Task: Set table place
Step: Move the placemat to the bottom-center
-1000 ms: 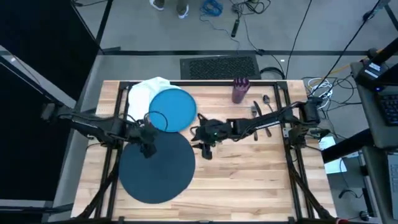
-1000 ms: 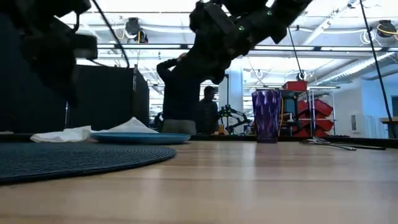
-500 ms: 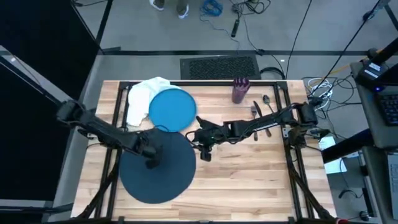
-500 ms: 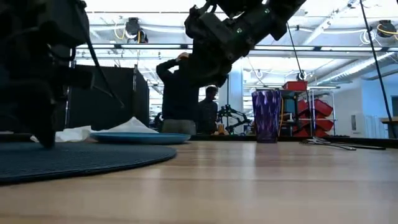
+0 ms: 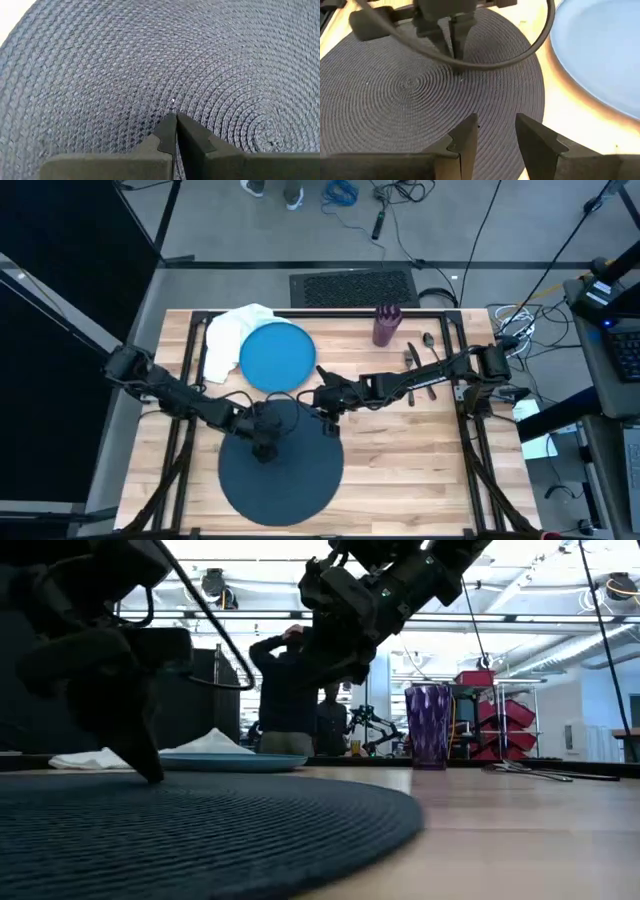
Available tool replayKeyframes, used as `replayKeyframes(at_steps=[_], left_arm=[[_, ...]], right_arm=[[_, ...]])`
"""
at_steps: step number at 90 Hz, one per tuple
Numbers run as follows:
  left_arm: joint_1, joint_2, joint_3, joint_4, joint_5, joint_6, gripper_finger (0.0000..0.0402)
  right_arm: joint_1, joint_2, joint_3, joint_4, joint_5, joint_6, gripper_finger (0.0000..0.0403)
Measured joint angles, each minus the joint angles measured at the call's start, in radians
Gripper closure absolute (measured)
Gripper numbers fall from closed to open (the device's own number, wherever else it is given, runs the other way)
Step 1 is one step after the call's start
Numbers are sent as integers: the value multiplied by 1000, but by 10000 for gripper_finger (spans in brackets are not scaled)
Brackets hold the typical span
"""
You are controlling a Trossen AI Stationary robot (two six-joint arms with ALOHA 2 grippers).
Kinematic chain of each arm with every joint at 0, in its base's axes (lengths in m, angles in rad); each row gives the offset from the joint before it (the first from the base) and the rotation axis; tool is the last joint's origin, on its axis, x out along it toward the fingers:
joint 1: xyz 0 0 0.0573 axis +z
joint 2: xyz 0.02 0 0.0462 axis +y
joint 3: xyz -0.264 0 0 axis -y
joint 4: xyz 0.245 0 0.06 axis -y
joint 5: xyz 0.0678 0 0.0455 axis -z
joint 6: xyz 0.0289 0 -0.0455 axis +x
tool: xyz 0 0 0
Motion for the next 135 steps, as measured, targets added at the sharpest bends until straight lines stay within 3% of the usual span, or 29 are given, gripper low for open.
replayKeyframes(at_steps=[28, 53, 67, 90, 105, 135], left_arm=[[47, 134, 135, 37, -7, 183, 402], [89, 194, 265, 40, 1, 330, 402], [90, 204, 280, 2, 46, 328, 402], [42, 200, 283, -209, 13, 244, 402], [6, 184, 280, -219, -55, 235, 402], [-11, 135, 280, -262, -82, 219, 402]], right_arm=[[47, 0, 0, -135, 5, 105, 284], [64, 0, 0, -286, 108, 173, 284], [71, 0, 0, -290, 109, 191, 284], [120, 0, 0, -267, 99, 168, 284], [145, 0, 0, -250, 95, 149, 284], [144, 0, 0, -234, 95, 147, 284]])
